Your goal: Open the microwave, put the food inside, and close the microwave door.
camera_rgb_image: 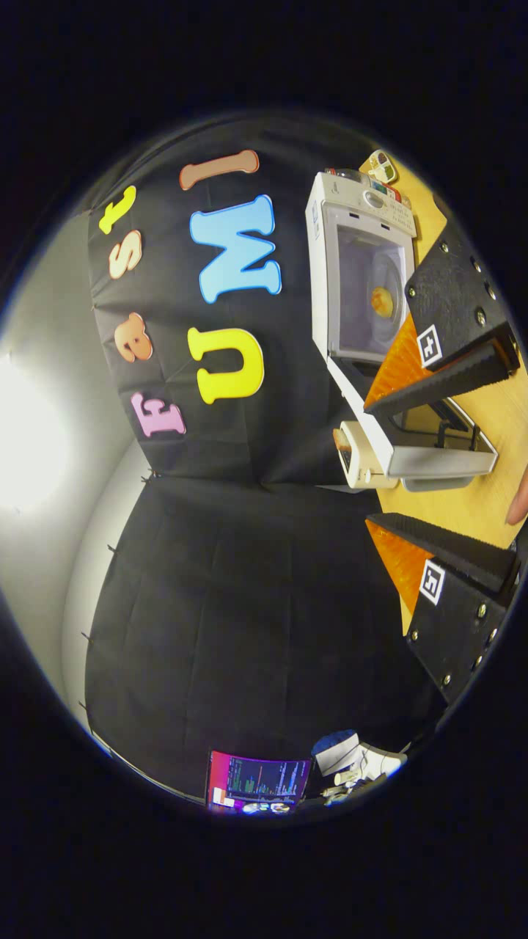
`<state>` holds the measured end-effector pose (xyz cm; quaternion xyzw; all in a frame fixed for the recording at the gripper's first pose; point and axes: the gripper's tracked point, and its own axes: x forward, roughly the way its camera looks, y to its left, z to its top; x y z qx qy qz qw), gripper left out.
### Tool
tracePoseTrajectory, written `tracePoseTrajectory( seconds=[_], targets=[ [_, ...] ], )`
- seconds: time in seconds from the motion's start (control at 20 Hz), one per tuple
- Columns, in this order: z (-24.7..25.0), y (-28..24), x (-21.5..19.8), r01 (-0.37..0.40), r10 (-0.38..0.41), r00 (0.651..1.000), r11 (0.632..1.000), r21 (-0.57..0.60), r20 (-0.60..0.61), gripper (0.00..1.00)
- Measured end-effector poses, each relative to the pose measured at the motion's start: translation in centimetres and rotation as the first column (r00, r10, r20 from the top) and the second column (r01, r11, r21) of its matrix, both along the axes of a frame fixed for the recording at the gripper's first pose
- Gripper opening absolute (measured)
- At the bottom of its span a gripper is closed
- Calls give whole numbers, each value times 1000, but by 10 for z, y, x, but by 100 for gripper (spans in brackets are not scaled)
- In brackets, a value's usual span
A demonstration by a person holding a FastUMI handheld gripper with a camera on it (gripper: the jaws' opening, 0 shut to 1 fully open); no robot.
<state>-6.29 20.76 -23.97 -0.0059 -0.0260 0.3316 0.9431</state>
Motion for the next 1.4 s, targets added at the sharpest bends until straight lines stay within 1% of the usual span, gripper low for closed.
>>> tracePoseTrajectory(
  seconds=[0.05, 0.1, 0.15, 0.2, 0.25, 0.3, 0.45, 0.55, 0.65, 0.8, 0.85, 0.95, 1.05, 1.2, 1.4],
  targets=[
    [-7, 10, -3, -7, 7, 1000, 1000, -23, -1, 74],
    [-18, 27, -10, -47, 46, 999, 998, -46, -17, 52],
    [-27, 44, -19, -96, 94, 995, 993, -70, -32, 47],
    [-44, 65, -18, -106, 104, 994, 990, -98, -25, 46],
    [-39, 60, -21, -70, 70, 998, 990, -123, -3, 25],
    [-45, 70, -21, -68, 70, 997, 988, -138, 11, 4],
    [-75, 95, -10, -63, 57, 998, 985, -158, -37, 4],
    [-92, 99, 6, -37, 24, 996, 987, -156, -86, 4],
    [-106, 94, 24, 10, -29, 992, 987, -161, -119, 4],
    [-116, 75, 45, 86, -108, 984, 984, -156, -142, 4],
    [-118, 74, 46, 64, -86, 984, 988, -140, -158, 4],
    [-117, 66, 44, 69, -90, 984, 988, -137, -153, 4],
    [-118, 51, 40, 96, -116, 983, 985, -141, -144, 4],
    [-119, 21, 50, 138, -158, 976, 981, -135, -153, 4],
    [-114, -30, 69, 223, -241, 961, 965, -139, -137, 4]
  ],
)
